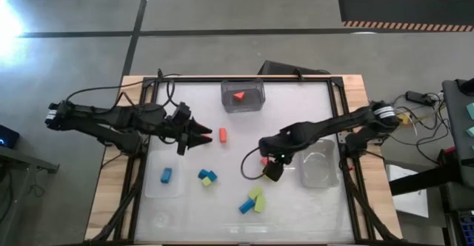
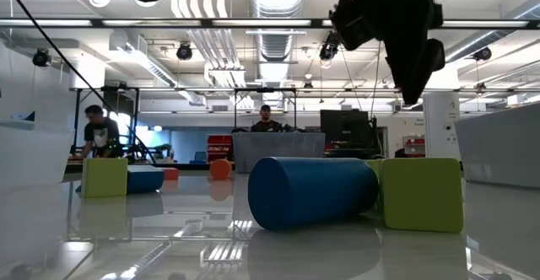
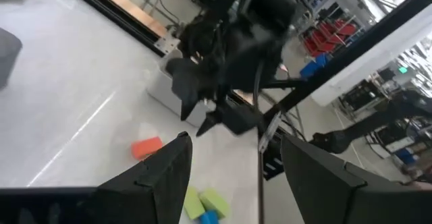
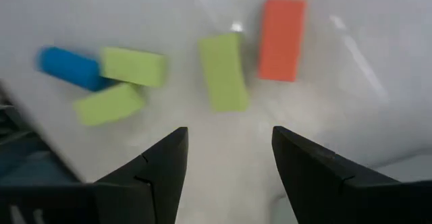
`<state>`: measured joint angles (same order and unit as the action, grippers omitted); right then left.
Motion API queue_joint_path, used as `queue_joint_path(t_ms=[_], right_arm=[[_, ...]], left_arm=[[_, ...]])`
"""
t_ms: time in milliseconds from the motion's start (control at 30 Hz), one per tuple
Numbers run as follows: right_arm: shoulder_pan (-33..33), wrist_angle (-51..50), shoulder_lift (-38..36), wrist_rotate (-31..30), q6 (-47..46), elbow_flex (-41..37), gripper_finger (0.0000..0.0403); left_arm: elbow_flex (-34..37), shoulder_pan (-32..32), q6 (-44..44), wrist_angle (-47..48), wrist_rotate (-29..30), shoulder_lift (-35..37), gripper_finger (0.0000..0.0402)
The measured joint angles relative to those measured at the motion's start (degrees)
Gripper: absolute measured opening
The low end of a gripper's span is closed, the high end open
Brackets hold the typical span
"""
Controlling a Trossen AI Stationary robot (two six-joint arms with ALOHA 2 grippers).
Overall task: Sort & place blocks by color
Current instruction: Put the green block into the gray bin
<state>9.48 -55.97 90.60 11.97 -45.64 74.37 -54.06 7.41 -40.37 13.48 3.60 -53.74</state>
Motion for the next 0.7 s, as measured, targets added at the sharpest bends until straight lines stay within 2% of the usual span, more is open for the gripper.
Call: queue_joint_path(t_ms=[133, 300, 700], right_arm=[[0.1, -5.2, 5.6, -1.7, 4.2, 4.9, 0.0205], [0.1, -5.2, 10.0, -2.0, 7.3, 8.2, 0.0205], [1.5, -2.7, 14.6, -3.1, 8.2, 9.0, 0.0205]], left_arm=[[0.0, -0.3, 2.3, -0.1, 0.0, 0.2, 0.021], [0.0, -0.8, 3.8, -0.1, 0.0, 0.3, 0.021], [0.0, -1.5, 7.9, -0.1, 0.0, 2.3, 0.021]])
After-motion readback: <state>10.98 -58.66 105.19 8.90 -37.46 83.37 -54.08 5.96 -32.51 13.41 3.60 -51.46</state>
